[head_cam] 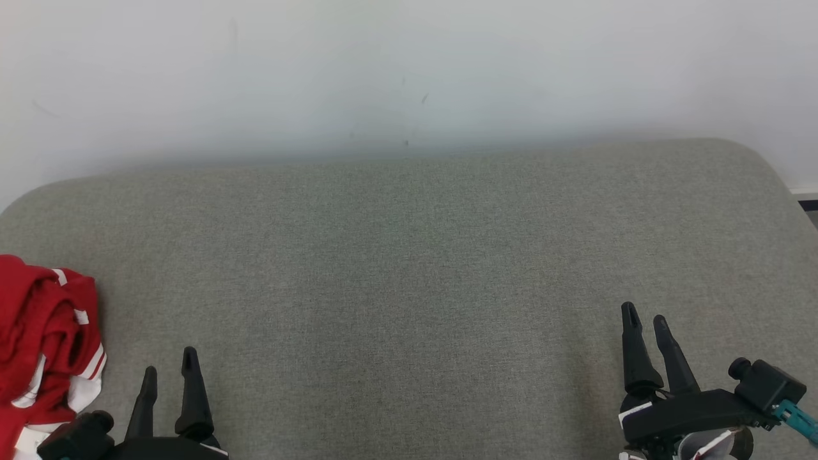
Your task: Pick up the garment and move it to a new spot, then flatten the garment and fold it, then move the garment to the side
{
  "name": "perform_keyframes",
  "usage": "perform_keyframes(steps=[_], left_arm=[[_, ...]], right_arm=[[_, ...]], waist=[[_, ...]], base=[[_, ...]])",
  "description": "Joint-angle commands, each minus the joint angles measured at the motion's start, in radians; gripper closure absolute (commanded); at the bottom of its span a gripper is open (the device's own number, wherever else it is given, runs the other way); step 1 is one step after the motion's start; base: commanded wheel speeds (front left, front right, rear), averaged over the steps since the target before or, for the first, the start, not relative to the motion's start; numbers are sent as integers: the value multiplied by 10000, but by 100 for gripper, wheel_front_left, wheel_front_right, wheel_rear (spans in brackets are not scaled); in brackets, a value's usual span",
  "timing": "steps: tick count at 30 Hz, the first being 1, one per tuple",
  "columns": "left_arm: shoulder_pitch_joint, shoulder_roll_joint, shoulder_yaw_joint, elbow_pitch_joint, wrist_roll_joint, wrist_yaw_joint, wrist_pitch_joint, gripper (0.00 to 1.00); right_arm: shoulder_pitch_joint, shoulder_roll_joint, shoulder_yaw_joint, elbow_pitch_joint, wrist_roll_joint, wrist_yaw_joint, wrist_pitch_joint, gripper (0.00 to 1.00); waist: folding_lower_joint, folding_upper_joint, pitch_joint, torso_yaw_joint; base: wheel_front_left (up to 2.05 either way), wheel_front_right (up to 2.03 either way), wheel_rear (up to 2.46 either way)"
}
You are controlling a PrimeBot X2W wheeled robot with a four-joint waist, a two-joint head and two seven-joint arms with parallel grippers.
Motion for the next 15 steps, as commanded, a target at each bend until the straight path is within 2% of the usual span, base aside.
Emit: perform_keyframes(steps=[1,15], left_arm=[[-3,93,-16,-20,371,30,-114,0],[77,268,-138,464,1884,233,-478,0]], right_arm=[[-206,-93,32,-42,-329,37,-102,0],[-301,-209,328,437,-1921,42,-467,0]], waist=[[0,-1,-4,-4],[0,-1,-33,-51]], base=[[0,0,0],[0,0,0]])
